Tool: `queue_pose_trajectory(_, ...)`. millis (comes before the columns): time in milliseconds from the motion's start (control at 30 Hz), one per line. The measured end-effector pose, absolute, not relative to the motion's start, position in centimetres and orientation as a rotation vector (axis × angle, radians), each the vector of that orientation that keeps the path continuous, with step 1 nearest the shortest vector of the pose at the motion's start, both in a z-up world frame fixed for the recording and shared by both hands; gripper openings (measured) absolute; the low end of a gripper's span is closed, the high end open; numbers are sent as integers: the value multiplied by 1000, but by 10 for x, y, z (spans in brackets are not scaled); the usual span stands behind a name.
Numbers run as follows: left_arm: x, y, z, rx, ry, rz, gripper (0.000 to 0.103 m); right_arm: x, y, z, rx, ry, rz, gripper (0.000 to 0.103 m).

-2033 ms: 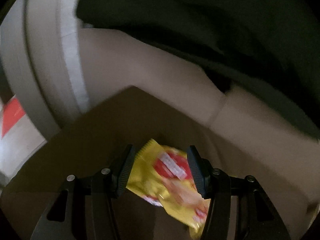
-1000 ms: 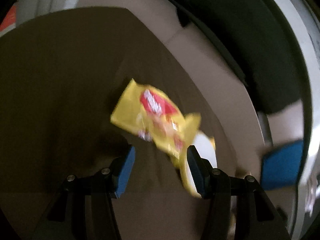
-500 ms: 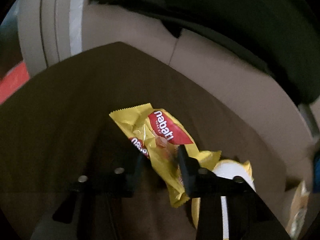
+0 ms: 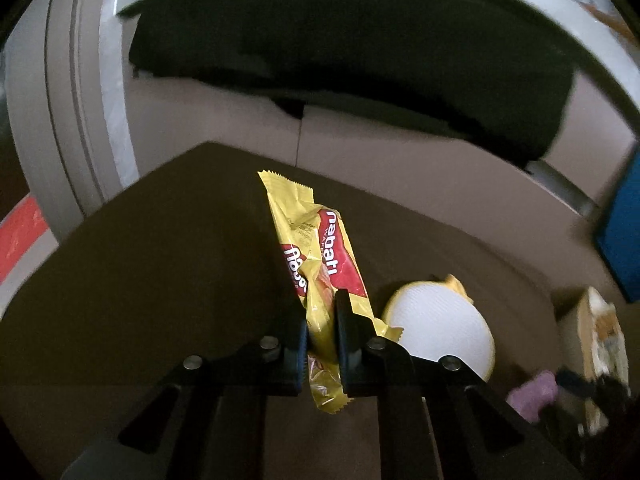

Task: Collect trash
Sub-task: 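Grasp the yellow nabati wafer packet with the left gripper while the right grasps the pink lollipop, then lift and carry the wafer packet and lollipop over the bin with both grippers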

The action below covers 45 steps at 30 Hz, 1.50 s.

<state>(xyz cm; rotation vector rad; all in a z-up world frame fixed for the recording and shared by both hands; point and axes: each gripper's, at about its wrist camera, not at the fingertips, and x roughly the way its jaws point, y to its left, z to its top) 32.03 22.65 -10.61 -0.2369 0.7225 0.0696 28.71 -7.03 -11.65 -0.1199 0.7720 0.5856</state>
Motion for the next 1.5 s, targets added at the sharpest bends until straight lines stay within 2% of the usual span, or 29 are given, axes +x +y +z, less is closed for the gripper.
queue_pose_trajectory(267, 281, 235, -104, -259, 764, -9, 12, 289, -66, -119, -167, 813, 596, 46)
queue_pose_trajectory(500, 265, 245, -103, -280, 772, -12, 12, 273, -64, -95, -228, 698, 601, 46)
queue_pose_trajectory(600, 263, 248, -104, -292, 771, -20, 12, 277, -72, -89, -182, 733, 647, 53)
queue_pose_trajectory(933, 258, 247, -106, -268, 756, -31, 12, 299, -47, -119, -223, 853, 665, 52)
queue_pose_trajectory(1033, 254, 246, -101, -260, 752, -25, 12, 306, -39, -126, -227, 902, 659, 36)
queue_pose_trajectory(1100, 250, 244, -93, -250, 738, -26, 12, 303, -37, -122, -220, 896, 677, 14)
queue_pose_trajectory(1500, 207, 196, -18, -164, 578, -63, 12, 257, -58, -33, -188, 667, 676, 13)
